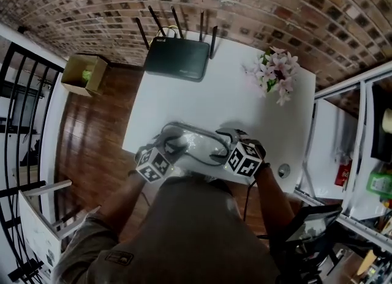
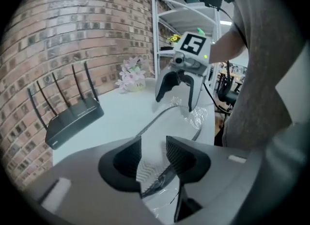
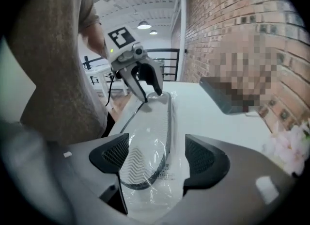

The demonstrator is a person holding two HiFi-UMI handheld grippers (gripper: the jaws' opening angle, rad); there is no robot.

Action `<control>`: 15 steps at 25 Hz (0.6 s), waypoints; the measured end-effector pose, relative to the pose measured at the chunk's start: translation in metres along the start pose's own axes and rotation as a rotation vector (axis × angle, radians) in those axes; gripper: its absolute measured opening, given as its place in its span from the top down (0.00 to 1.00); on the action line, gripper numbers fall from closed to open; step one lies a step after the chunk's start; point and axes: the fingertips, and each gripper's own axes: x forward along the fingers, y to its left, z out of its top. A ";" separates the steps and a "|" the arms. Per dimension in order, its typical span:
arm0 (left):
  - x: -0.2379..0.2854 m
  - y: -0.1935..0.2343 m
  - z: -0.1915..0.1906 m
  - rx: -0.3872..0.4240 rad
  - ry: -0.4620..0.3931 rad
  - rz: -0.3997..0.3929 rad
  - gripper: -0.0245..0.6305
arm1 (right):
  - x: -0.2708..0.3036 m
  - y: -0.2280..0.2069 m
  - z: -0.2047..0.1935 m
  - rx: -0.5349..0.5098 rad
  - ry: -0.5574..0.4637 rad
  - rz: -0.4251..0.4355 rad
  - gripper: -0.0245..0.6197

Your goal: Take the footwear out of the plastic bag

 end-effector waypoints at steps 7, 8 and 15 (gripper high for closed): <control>0.003 -0.019 0.002 0.241 0.090 -0.155 0.71 | -0.048 -0.004 -0.015 0.221 -0.107 -0.122 0.44; 0.002 -0.021 0.001 0.256 0.098 -0.171 0.71 | -0.052 0.000 -0.021 0.237 -0.099 -0.127 0.45; -0.011 -0.029 -0.033 0.331 0.164 -0.177 0.70 | -0.062 0.030 -0.057 0.353 -0.063 -0.154 0.53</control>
